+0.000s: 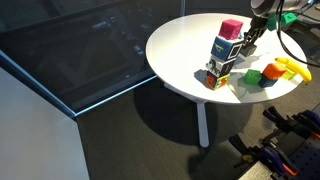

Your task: Move the grey building block to the left

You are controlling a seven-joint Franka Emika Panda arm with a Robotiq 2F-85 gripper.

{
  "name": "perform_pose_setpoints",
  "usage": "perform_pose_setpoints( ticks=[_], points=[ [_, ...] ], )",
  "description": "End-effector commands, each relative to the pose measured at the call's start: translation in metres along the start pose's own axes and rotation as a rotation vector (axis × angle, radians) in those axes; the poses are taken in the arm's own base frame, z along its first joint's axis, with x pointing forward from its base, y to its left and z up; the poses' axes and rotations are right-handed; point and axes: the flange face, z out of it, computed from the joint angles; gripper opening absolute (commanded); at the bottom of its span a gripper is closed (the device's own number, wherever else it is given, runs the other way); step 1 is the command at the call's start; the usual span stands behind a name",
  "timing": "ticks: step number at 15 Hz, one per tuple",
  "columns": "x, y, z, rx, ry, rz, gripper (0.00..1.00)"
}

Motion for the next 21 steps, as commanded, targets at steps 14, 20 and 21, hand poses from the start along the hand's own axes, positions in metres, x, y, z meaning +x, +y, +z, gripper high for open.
perform_pose_setpoints(
  ticks=[14, 20, 21],
  points=[
    [-0.05, -0.028, -0.05, -0.032, -0.064, -0.17, 0.31],
    [-0.07, -0.038, -0.048, -0.008, -0.073, -0.287, 0.31],
    [-0.073, -0.039, -0.048, -0.005, -0.069, -0.311, 0.31]
  ],
)
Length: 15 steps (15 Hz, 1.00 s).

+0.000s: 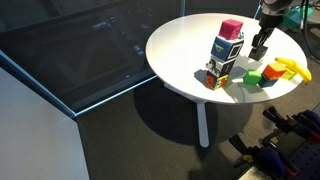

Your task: Move the grey building block to the left

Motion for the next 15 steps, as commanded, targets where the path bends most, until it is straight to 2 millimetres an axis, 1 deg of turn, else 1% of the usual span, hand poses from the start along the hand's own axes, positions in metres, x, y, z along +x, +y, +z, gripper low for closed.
perform_pose_setpoints(
  ticks=[1, 4, 8, 15],
  points=[
    [-0.016, -0.009, -0.011, -0.005, 0.022, -0.097, 0.31],
    [-0.022, -0.016, -0.01, -0.002, 0.03, -0.163, 0.31],
    [-0.032, -0.022, -0.014, -0.001, 0.045, -0.228, 0.31],
    [-0.037, -0.032, -0.03, 0.004, 0.053, -0.289, 0.31]
  ],
)
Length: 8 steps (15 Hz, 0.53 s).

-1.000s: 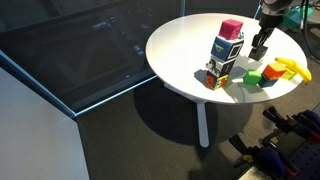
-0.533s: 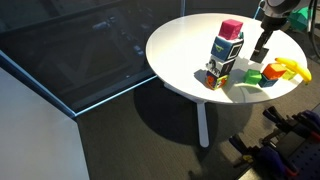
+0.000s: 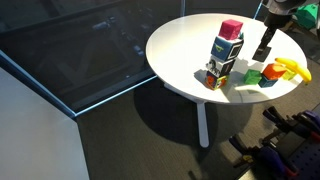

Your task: Move the grey building block to the left

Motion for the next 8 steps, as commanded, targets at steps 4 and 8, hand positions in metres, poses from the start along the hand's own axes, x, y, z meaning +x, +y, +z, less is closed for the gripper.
perform_pose_setpoints(
  ticks=[4, 8],
  points=[
    [-0.008, -0.014, -0.015, 0.006, 0.028, -0.121, 0.31],
    [-0.011, -0.021, -0.013, 0.012, 0.033, -0.184, 0.31]
  ],
)
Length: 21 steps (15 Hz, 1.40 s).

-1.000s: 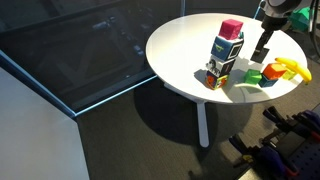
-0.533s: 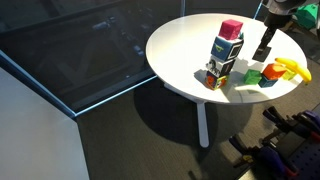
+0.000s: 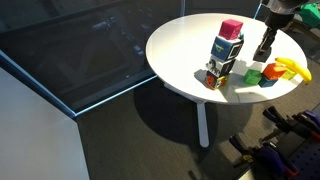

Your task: Move the grey building block to the left

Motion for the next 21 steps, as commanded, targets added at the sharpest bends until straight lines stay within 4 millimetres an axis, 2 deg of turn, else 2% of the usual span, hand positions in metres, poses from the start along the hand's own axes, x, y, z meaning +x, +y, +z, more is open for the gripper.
perform_pose_setpoints(
  ticks=[1, 21],
  points=[
    [-0.006, -0.01, -0.007, 0.003, 0.025, -0.058, 0.31],
    [-0.014, -0.044, 0.012, 0.012, 0.011, -0.108, 0.31]
  ],
)
